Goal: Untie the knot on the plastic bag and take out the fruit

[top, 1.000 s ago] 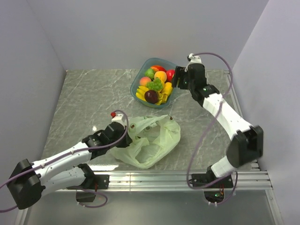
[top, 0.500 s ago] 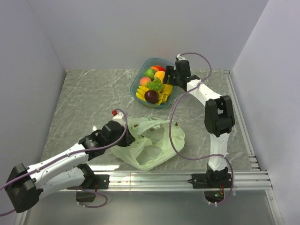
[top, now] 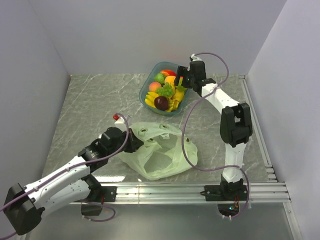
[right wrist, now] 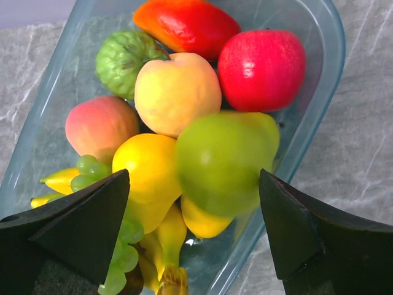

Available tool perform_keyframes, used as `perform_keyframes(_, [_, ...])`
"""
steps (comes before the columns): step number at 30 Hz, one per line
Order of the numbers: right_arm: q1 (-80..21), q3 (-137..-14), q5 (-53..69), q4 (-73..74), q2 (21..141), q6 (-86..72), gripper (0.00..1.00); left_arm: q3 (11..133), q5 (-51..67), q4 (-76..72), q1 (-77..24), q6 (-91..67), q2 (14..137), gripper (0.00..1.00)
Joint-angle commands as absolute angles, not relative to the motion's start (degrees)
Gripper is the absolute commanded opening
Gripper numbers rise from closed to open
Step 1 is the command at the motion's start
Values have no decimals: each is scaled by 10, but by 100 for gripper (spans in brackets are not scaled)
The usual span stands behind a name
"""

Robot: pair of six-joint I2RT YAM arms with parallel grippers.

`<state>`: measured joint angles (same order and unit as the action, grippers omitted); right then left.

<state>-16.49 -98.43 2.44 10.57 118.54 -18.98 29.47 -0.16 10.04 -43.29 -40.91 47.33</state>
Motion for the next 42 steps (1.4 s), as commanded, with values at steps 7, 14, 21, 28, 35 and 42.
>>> perform_keyframes(7, [-160, -905, 8, 94, 1021, -156, 92, 328, -41, 112, -381, -398, 442, 0])
perform_keyframes(14, [-161, -832, 2, 133, 898, -191, 92, 428, -236, 261, -330, -434, 447, 1])
perform_keyframes(21, [-162, -760, 4, 192, 735, -211, 93, 526, -407, 354, -244, -374, 473, 1])
perform_keyframes(28, [-162, -704, -18, 228, 605, -203, 93, 546, -345, 260, -116, -328, 526, 17])
perform_keyframes(35, [-162, -650, -82, 253, 494, -180, 93, 537, -315, 272, -102, -350, 497, 99])
perform_keyframes(42, [-161, -645, -177, 240, 398, -135, 97, 615, -285, 311, -102, -259, 387, 99])
